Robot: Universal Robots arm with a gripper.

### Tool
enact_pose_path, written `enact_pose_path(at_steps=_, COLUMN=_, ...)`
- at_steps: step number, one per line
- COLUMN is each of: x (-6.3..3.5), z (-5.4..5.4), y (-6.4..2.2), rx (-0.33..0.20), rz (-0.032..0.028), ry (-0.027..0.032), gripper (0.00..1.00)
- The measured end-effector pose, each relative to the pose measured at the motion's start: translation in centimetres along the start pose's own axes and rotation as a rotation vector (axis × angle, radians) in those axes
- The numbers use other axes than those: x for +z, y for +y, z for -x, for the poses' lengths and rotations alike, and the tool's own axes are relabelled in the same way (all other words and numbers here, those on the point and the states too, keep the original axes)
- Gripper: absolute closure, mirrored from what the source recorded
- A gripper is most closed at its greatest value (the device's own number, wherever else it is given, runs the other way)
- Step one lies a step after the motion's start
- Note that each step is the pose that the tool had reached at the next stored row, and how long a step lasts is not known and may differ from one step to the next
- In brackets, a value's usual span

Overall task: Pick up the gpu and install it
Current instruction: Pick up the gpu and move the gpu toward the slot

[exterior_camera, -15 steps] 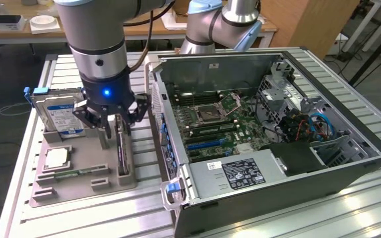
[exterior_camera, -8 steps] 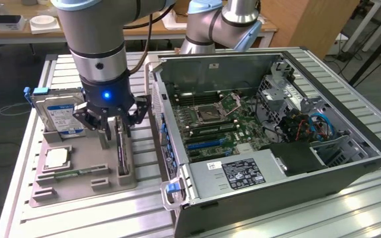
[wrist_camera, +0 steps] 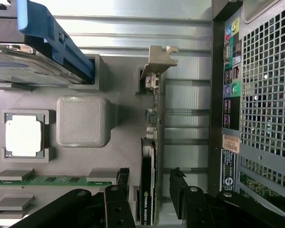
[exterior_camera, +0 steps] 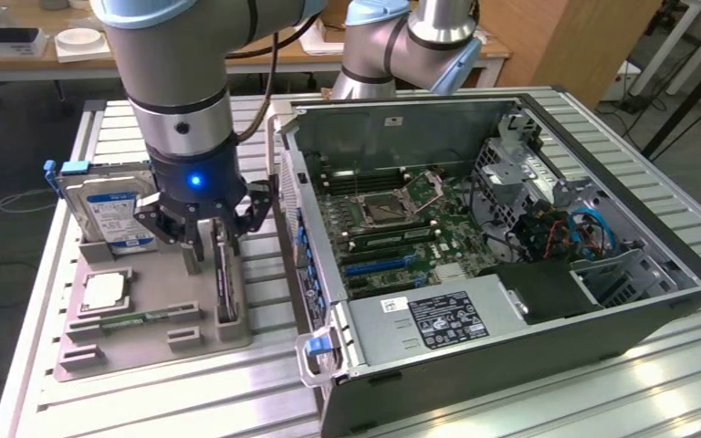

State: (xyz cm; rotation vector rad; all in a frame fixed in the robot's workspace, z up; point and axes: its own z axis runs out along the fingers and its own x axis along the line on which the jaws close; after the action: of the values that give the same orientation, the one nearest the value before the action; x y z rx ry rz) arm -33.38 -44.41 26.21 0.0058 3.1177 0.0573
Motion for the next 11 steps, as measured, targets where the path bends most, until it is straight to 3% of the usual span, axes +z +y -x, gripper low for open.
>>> enact_pose_path(at_steps=11, x=0.95, z=-0.09, y=-0.11, rx=0.000, rz=0.0000, ry=0.0000, gripper=0.53)
